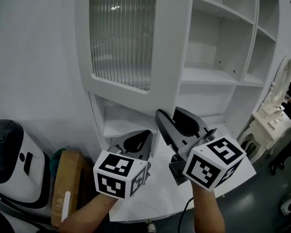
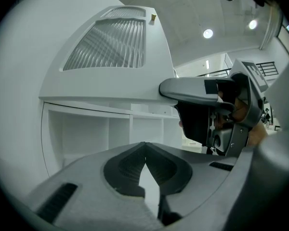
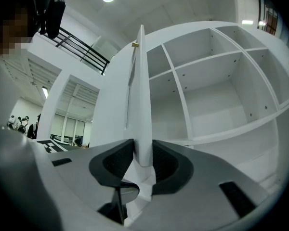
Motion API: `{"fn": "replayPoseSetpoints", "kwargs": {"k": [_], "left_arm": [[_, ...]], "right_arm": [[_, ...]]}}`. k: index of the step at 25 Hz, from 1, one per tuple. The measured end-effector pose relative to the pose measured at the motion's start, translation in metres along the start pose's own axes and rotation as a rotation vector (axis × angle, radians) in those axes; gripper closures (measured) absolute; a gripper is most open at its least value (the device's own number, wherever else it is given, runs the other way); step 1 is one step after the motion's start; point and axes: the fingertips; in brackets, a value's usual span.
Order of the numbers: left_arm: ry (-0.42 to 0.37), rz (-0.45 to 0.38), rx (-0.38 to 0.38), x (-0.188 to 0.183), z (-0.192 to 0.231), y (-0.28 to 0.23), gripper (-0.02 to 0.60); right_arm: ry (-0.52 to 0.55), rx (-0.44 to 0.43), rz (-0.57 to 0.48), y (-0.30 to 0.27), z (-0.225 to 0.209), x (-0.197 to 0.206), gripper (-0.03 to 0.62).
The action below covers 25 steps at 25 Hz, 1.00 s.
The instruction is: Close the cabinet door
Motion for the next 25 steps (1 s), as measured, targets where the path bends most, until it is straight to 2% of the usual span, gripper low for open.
{"fn": "replayPoseSetpoints", "kwargs": {"k": [10, 16, 25], "left_arm": [[0.001, 0.002, -0.025, 0.003, 0.002, -0.029, 0.569], [0.010, -0.014, -0.044, -0.009, 0.003, -0.044, 0.569], [0.024, -0.009, -0.062, -0.008, -0.004, -0.064, 0.569]], "right_arm": [[-0.015, -0.040, 0.001, -0.006, -0.036, 0.004, 0.461], [-0.023, -0.077, 0.005, -0.010, -0.050, 0.004, 0.459], [0.014, -0.066, 0.024, -0.014, -0.074, 0.004, 0.448]]}}
Point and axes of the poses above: the fingertips, and each gripper's own axes: y backward along the fingers, z to its left, x out of its underside, and after that the axes turned 15 degrees about -x, right-handed
